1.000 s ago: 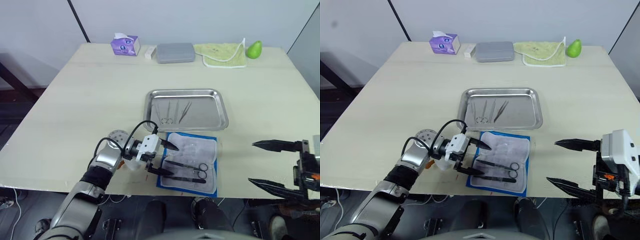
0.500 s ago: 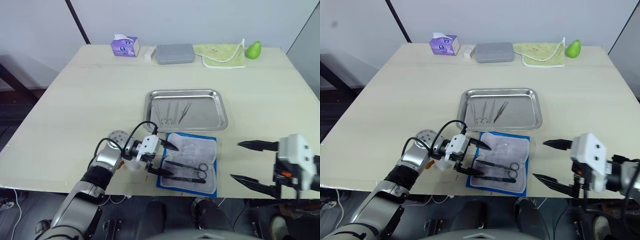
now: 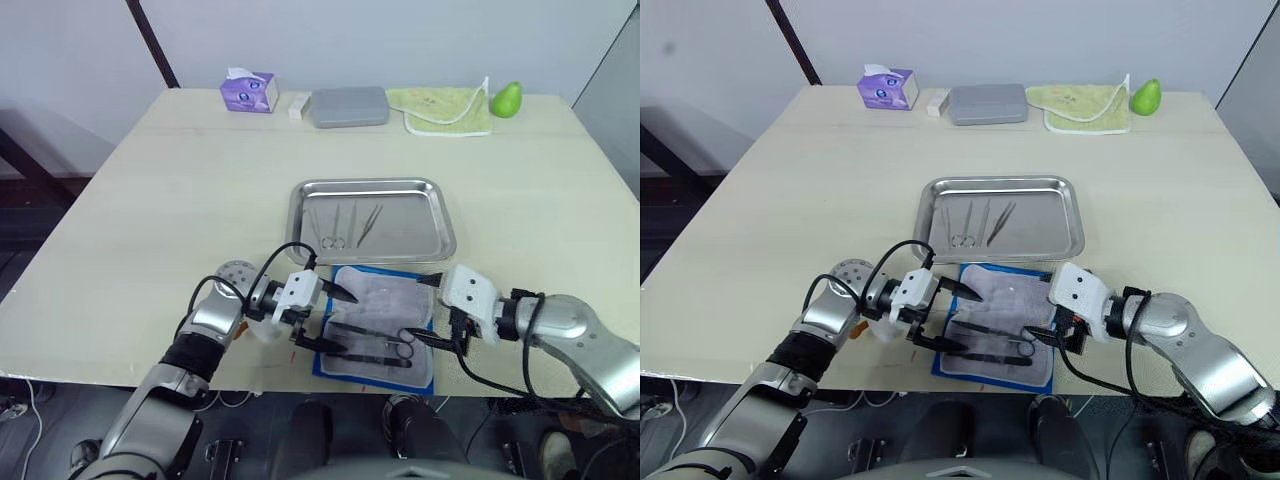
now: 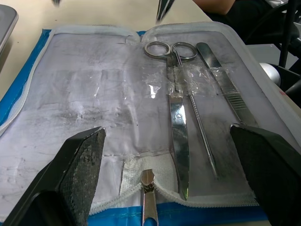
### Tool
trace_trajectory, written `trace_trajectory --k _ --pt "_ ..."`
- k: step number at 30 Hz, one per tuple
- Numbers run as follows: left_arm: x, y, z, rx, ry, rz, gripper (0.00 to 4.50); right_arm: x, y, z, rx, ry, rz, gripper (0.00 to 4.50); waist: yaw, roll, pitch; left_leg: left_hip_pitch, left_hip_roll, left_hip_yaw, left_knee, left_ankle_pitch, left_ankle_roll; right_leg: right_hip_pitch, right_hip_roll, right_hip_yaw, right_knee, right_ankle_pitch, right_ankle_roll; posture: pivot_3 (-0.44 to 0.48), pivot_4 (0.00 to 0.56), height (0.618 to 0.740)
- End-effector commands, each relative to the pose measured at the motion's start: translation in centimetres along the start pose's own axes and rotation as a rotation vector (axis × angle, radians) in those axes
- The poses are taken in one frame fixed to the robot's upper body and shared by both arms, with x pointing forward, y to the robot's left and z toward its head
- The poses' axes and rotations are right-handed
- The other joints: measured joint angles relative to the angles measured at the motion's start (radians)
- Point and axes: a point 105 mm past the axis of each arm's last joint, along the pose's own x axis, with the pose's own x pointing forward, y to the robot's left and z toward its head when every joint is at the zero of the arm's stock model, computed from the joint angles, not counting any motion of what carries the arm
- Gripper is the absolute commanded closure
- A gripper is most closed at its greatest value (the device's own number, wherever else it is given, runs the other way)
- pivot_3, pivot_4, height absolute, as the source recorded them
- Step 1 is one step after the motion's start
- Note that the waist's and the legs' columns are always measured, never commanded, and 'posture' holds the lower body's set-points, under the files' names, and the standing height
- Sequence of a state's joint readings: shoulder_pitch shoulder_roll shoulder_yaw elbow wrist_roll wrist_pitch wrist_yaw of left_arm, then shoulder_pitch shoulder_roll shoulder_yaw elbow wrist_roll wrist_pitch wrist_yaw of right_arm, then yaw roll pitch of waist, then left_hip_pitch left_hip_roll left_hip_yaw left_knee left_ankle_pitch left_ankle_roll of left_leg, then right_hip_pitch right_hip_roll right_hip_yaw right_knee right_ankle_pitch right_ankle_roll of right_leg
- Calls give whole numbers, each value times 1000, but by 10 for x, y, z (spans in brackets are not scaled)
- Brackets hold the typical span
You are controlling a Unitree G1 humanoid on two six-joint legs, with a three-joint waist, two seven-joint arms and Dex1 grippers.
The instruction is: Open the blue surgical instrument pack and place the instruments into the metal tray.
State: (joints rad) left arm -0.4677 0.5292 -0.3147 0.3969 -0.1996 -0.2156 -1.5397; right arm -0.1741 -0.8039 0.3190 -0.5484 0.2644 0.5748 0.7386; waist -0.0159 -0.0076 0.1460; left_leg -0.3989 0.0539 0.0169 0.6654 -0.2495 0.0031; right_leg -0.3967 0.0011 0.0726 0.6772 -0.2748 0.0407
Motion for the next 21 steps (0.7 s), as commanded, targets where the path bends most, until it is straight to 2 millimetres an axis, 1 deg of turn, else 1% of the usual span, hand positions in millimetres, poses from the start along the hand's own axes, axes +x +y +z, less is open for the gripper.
trace_trajectory --k 1,4,13,21 --pt "2 -13 -18 -82 36 -31 44 2 -1 6 -62 -19 11 0 0 0 0 0 0 0 0 0 0 0 0 0 0 0 0 0 150 740" --pt "1 -14 -19 -84 39 -30 44 4 0 5 -65 -18 16 0 0 0 0 0 0 0 0 0 0 0 0 0 0 0 0 0 150 740" --pt "2 -16 -19 -85 42 -32 44 9 11 3 -81 -8 51 0 -2 0 0 0 0 0 0 0 0 0 0 0 0 0 0 0 150 740" --pt "1 -15 -18 -84 47 -35 44 13 19 5 -69 -21 70 0 -2 0 0 0 0 0 0 0 0 0 0 0 0 0 0 0 150 740"
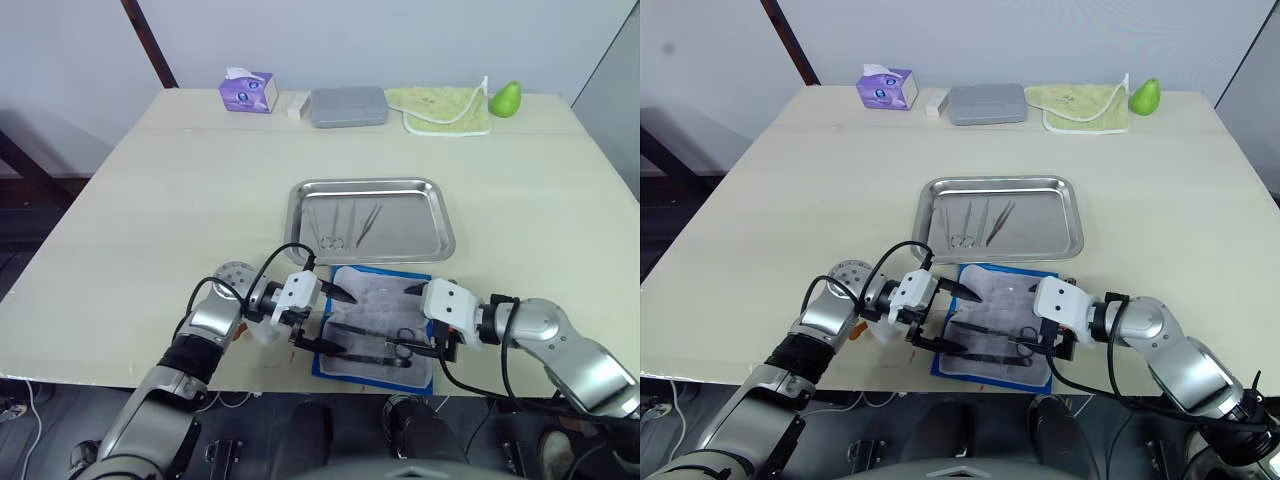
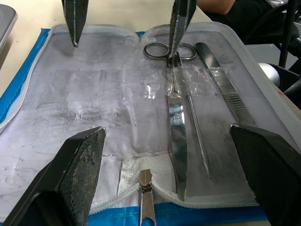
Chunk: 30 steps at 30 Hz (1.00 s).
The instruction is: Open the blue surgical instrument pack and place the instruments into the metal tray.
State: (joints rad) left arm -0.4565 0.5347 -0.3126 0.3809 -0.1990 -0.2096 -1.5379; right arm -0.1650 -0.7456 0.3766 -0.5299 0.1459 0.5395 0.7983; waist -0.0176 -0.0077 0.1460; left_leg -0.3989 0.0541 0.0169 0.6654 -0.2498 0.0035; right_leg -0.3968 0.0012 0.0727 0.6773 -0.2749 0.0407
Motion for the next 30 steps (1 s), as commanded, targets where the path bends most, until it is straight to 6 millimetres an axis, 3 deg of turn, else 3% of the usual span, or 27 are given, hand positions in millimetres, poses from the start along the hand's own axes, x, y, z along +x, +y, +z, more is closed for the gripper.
trace_trajectory --k 1,17,21,30 --pt "2 -13 -18 -83 45 -36 44 0 6 10 -20 -34 15 0 0 0 0 0 0 0 0 0 0 0 0 0 0 0 0 0 150 740" --pt "2 -14 -20 -86 47 -30 44 6 19 -2 27 59 50 0 0 0 0 0 0 0 0 0 0 0 0 0 0 0 0 0 150 740" --pt "1 -15 -20 -85 47 -29 0 8 19 -4 48 92 34 1102 -3 0 0 0 0 0 0 0 0 0 0 0 0 0 0 0 150 740" --pt "1 -15 -18 -88 46 -26 0 10 19 -3 77 151 12 1102 -7 -1 -1 1 1 0 0 0 0 0 0 0 0 -1 -1 0 150 740"
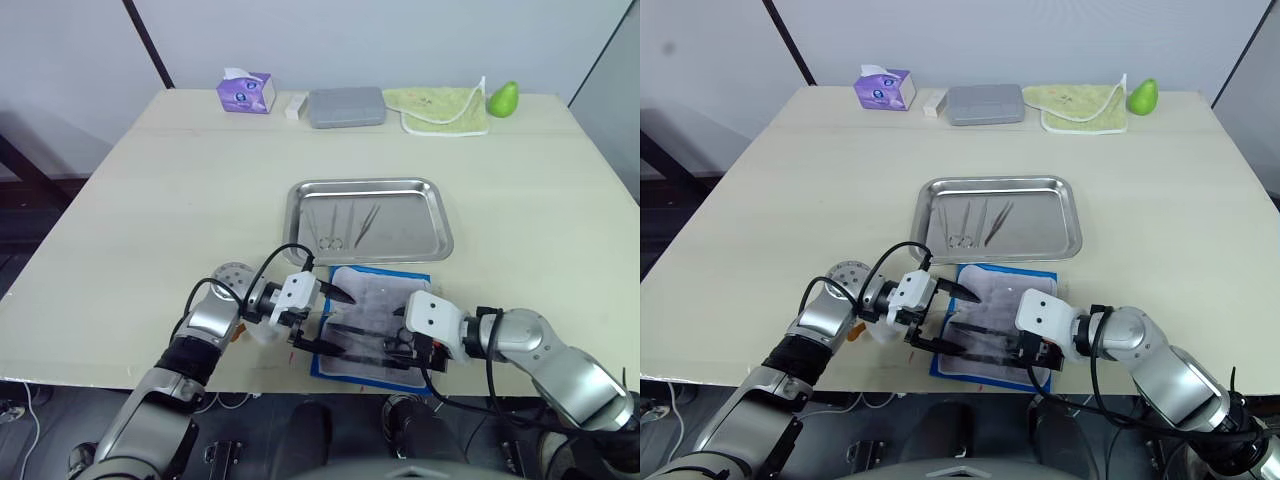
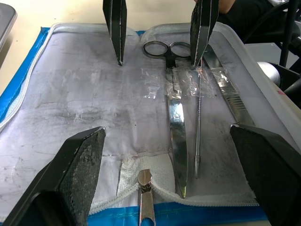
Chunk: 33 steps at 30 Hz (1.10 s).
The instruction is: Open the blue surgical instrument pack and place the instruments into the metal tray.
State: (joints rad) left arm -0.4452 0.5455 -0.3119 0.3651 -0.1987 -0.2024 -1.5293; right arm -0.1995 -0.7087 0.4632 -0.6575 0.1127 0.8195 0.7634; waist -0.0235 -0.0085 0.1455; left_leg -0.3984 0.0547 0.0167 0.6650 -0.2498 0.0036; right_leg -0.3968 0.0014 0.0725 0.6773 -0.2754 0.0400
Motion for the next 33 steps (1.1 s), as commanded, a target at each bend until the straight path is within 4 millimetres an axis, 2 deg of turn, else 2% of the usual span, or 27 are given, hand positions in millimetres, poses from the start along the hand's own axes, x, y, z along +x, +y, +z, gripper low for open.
trace_trajectory --k 1,4,7,8,23,26,29,33 --pt "3 -14 -17 -83 39 -34 0 2 0 -6 20 54 -25 1102 -2 0 0 0 0 0 0 0 0 0 0 0 0 0 0 0 150 740" --pt "2 -14 -17 -83 39 -34 0 3 1 -6 28 60 -23 1102 -5 0 0 0 0 0 0 0 0 0 0 0 0 0 0 0 150 740" --pt "2 -15 -16 -87 38 -36 0 4 3 -7 53 64 -22 1966 -11 0 0 0 0 0 0 0 0 0 0 0 0 0 0 0 150 740" --pt "2 -16 -16 -88 39 -37 0 4 4 -7 57 65 -20 2377 -13 0 0 0 0 -1 -1 0 0 0 0 -1 0 0 0 0 150 740" --pt "1 -18 -17 -96 42 -39 0 8 11 -14 133 126 5 2377 -16 -2 -1 0 0 -1 -1 0 0 0 0 -1 0 -1 -1 0 150 740" --pt "1 -19 -17 -98 41 -40 0 11 12 -20 162 158 12 3206 -16 -3 -2 0 0 -1 -2 0 0 0 0 -1 0 -1 -1 0 150 740" --pt "1 -19 -16 -98 41 -42 0 12 13 -22 170 170 16 4480 -17 -5 -3 1 1 -1 -2 0 0 0 0 -1 0 -1 -2 0 150 740" --pt "1 -20 -15 -99 41 -43 0 12 11 -19 152 169 12 4480 -18 -6 -4 1 1 -1 -3 0 0 0 0 -1 0 -1 -2 0 150 740"
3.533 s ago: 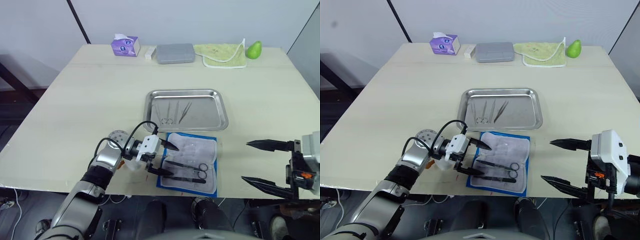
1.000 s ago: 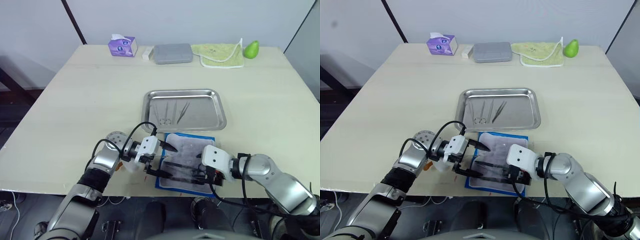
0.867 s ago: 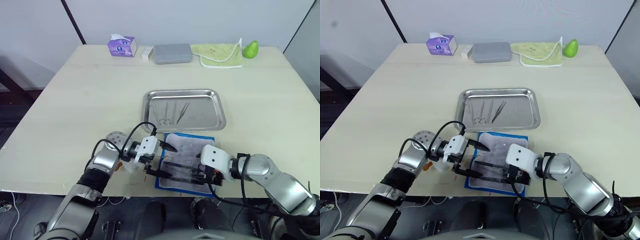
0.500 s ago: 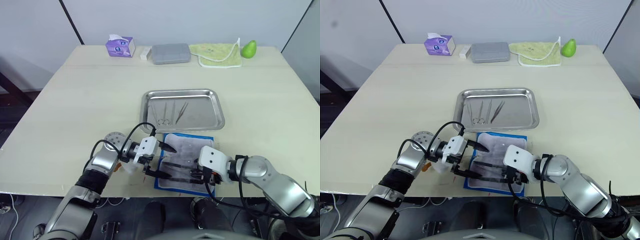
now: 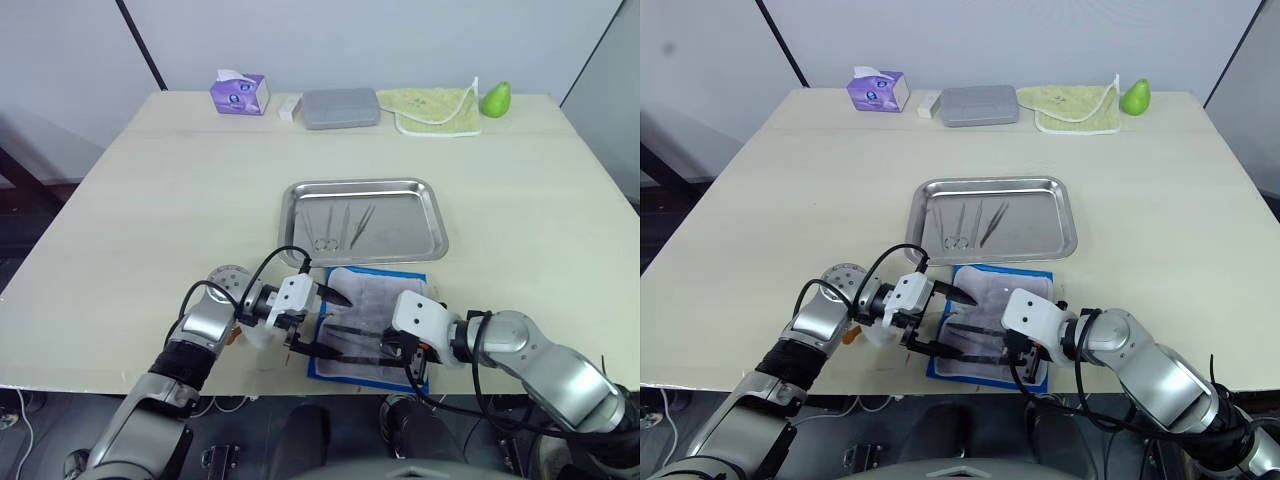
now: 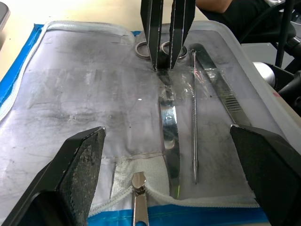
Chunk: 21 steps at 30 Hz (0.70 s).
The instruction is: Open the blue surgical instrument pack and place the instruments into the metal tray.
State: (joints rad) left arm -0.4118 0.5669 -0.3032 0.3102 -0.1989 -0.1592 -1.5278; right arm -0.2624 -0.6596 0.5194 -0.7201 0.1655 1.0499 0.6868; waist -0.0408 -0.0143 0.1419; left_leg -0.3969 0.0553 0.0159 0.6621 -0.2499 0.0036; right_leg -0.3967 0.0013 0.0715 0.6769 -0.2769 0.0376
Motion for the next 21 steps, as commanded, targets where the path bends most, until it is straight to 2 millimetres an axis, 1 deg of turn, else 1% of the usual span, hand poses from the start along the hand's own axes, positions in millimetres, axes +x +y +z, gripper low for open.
trace_trajectory --k 1,10,16,18,21 --pt "4 -13 -15 -75 30 -42 0 6 -1 -23 63 109 -1 4480 -1 -1 0 0 0 0 0 0 0 0 0 0 0 0 0 0 150 740" --pt "4 -15 -14 -81 31 -40 0 1 0 -4 20 102 30 4480 -1 -1 -1 1 0 0 -2 0 0 0 0 0 0 -1 -1 0 150 740" --pt "4 -20 -17 -89 37 -42 0 -5 -5 12 -11 115 57 4480 -3 -1 0 0 0 1 -3 0 0 -2 -1 0 -1 -1 -1 0 150 740" --pt "5 -22 -18 -93 37 -42 0 -8 -7 21 -33 118 74 4480 -3 -1 1 -1 0 1 -4 0 0 -3 -1 1 -1 0 0 0 150 740" --pt "7 -21 -18 -97 41 -44 0 -13 -9 29 -60 128 80 4480 -2 1 2 -2 0 1 -4 0 0 -4 -1 0 -1 0 0 0 150 740"
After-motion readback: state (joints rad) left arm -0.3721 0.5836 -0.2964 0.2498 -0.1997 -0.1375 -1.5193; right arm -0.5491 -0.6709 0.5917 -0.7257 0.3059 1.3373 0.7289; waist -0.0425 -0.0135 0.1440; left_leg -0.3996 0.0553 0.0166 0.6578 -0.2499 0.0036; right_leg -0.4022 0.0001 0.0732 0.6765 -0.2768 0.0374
